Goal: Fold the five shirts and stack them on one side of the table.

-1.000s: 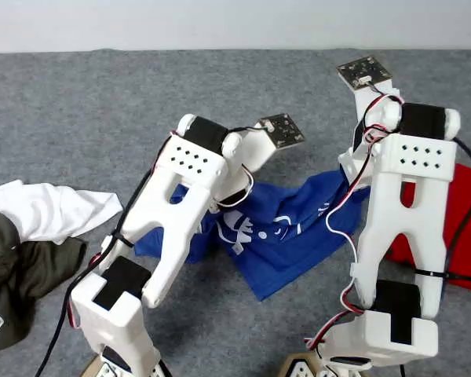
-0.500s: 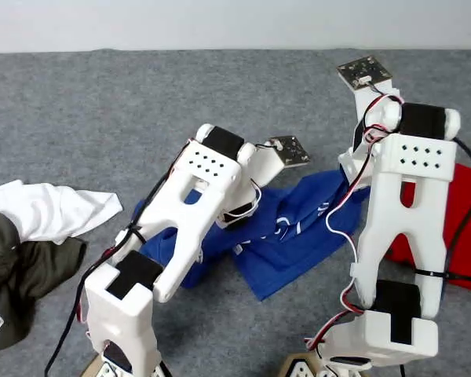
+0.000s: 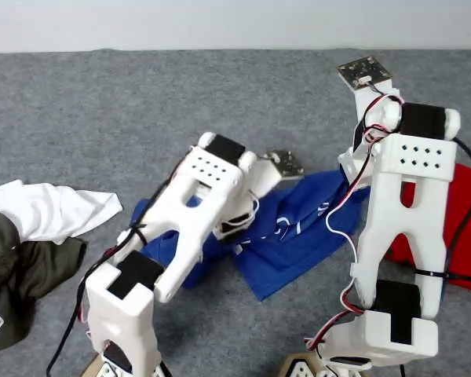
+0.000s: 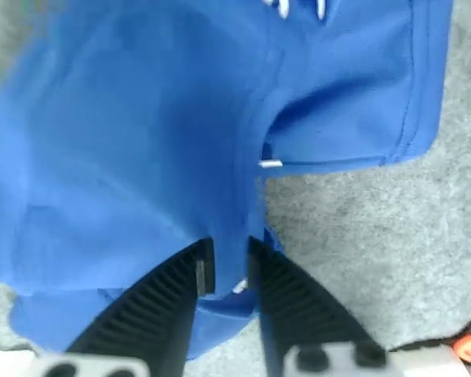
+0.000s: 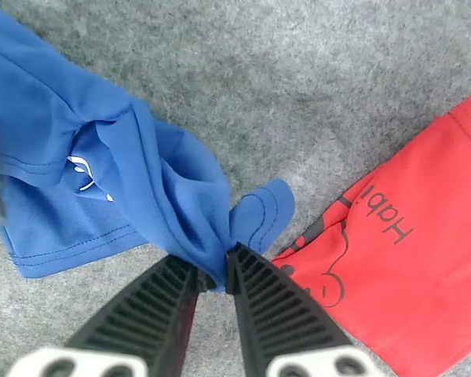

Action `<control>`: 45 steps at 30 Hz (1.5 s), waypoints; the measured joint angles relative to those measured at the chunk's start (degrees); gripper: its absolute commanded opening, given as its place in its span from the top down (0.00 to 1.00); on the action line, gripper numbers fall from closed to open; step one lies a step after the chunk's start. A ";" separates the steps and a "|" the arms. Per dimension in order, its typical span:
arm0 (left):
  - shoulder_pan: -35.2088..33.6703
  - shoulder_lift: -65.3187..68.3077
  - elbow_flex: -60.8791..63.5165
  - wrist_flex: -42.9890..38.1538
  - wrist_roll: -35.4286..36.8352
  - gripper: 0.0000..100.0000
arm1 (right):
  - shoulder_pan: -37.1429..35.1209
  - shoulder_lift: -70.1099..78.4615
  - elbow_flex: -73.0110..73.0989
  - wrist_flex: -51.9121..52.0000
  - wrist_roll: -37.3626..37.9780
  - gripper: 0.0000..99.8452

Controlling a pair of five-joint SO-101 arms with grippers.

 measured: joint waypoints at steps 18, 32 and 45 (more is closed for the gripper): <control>-4.92 0.00 2.37 -2.99 0.00 0.89 | 0.00 0.00 0.00 0.00 0.00 0.99; -4.92 0.00 -0.97 -0.18 0.00 0.85 | 0.00 0.00 0.00 0.00 0.00 0.99; -9.49 9.58 -0.97 -2.20 0.00 0.87 | 0.00 0.00 0.00 0.00 0.00 0.99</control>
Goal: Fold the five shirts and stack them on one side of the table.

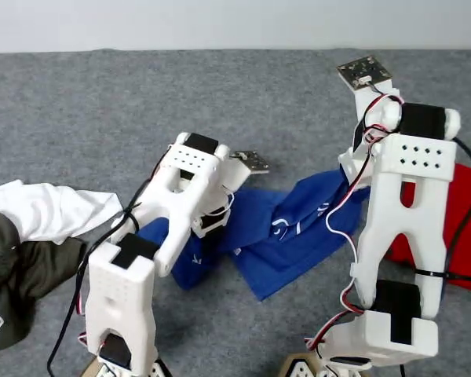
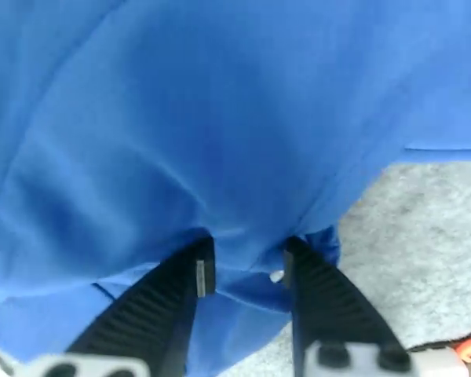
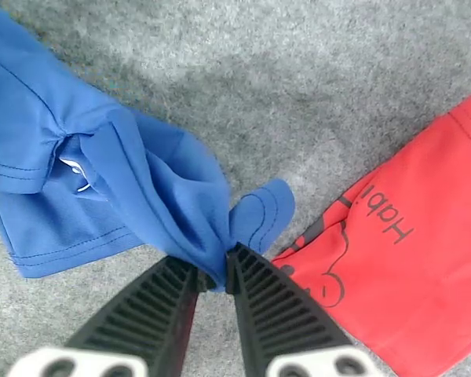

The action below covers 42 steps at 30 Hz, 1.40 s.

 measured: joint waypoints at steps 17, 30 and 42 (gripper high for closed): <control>1.93 0.44 -3.08 -1.14 0.00 0.99 | 0.00 2.20 0.00 0.00 0.00 0.99; 1.93 -21.98 -14.95 2.20 4.13 0.99 | 0.00 -2.37 -8.79 0.09 0.00 0.99; 1.93 -52.75 -14.95 -16.00 9.14 0.99 | -0.26 -13.80 -27.60 -2.90 0.00 0.99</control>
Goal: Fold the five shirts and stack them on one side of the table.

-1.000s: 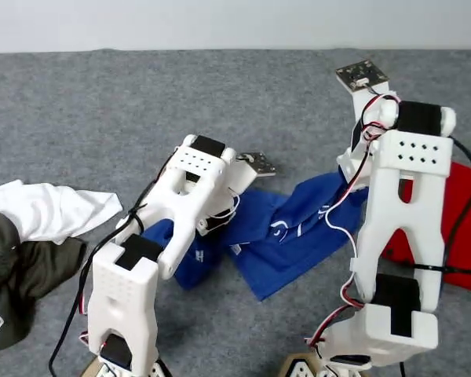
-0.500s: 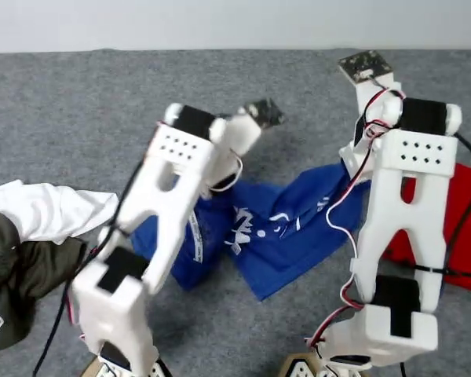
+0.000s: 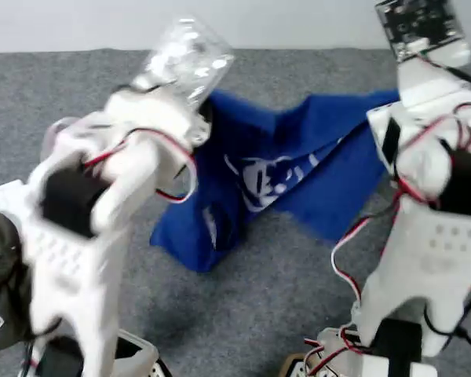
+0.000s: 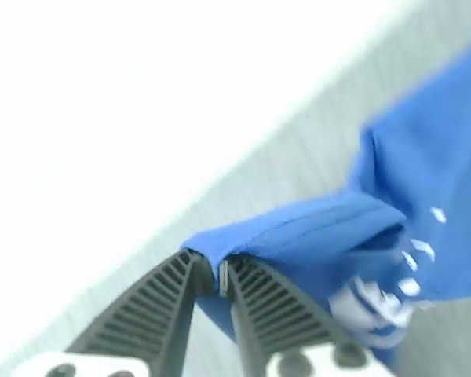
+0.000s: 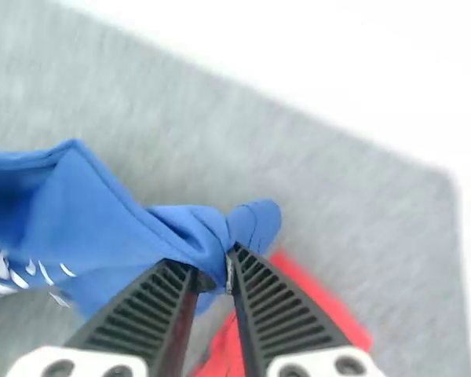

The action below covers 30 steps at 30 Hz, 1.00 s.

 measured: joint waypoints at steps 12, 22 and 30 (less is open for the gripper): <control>-3.60 -12.13 -0.09 -7.91 -21.71 0.99 | 5.98 -4.31 -7.30 -4.31 0.00 0.99; -7.38 -14.95 -5.89 -17.76 -27.60 0.99 | 8.09 -11.87 -7.38 -4.13 0.00 0.99; -7.38 -15.82 -11.16 -16.62 -29.45 0.99 | 8.09 -12.92 -7.56 2.73 0.00 0.99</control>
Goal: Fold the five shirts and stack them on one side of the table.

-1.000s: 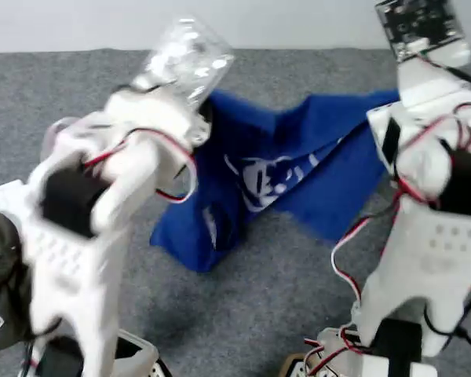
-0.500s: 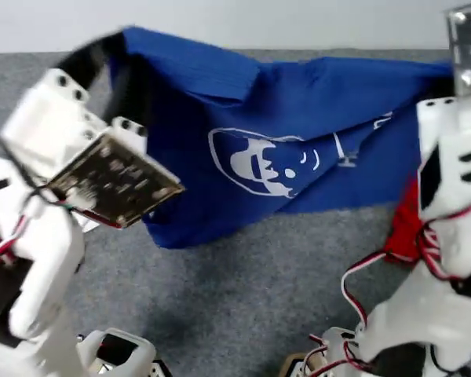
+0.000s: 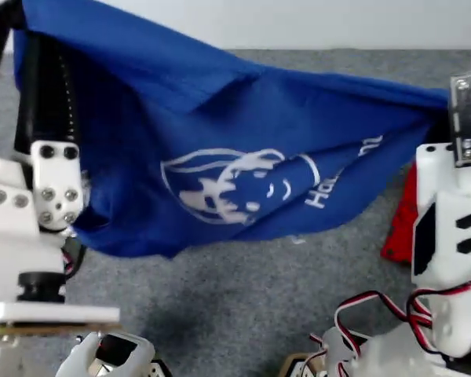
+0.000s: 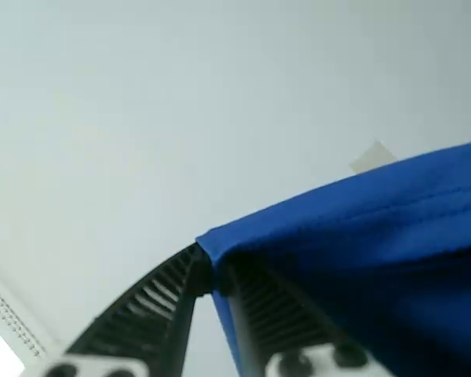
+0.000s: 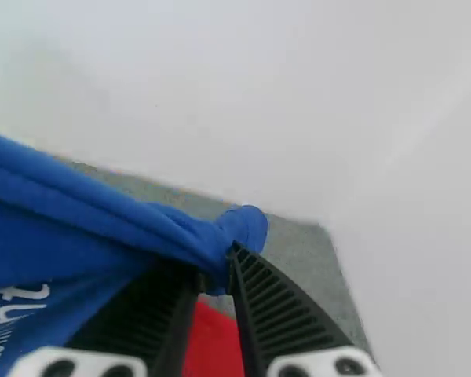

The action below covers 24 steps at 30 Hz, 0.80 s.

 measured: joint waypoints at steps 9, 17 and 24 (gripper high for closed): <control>-2.81 0.00 -0.09 7.03 -0.18 0.99 | 0.09 0.09 0.00 0.18 3.96 0.99; -3.87 -0.79 -5.01 7.03 -0.35 0.99 | 0.09 -6.42 0.00 0.18 5.01 0.99; -3.87 -4.40 -6.86 9.58 -0.35 0.99 | 0.09 -12.22 0.00 0.44 10.29 0.99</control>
